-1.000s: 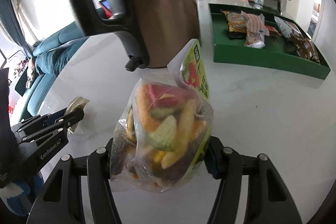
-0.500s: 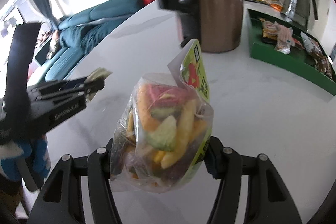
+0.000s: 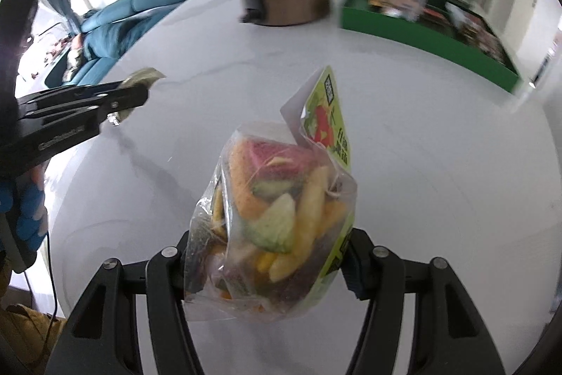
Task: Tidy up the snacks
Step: 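Carry the pale green pouch and fruit bag over to the green tray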
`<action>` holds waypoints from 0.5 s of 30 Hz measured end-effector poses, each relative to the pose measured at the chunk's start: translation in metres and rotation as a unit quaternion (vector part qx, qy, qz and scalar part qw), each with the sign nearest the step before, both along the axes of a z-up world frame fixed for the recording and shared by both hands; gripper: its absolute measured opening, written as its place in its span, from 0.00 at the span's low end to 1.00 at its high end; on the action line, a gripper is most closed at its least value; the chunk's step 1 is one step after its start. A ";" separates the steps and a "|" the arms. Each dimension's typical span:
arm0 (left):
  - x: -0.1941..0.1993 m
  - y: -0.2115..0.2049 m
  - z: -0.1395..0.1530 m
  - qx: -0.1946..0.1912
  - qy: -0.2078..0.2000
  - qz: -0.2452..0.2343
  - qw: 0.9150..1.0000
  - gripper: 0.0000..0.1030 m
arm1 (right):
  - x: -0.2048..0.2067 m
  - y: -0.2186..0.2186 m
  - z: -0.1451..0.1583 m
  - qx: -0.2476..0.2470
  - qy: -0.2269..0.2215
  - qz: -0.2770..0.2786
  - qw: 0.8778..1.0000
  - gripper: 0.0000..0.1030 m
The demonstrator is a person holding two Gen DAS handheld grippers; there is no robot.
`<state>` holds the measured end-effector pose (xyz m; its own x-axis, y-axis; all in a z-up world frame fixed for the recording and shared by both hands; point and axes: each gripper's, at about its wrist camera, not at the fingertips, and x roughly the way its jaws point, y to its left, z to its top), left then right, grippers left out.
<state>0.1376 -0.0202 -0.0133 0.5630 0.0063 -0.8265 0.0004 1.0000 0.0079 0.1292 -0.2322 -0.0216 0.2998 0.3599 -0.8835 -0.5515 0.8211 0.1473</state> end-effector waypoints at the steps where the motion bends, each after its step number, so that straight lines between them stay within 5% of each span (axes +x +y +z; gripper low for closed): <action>1: 0.000 -0.010 0.003 -0.001 -0.002 -0.010 1.000 0.18 | -0.001 -0.012 0.001 -0.003 -0.001 -0.010 1.000 0.28; 15: 0.023 -0.109 0.036 -0.001 -0.033 -0.097 0.995 0.18 | 0.032 -0.116 0.046 0.001 -0.059 -0.115 0.992 0.28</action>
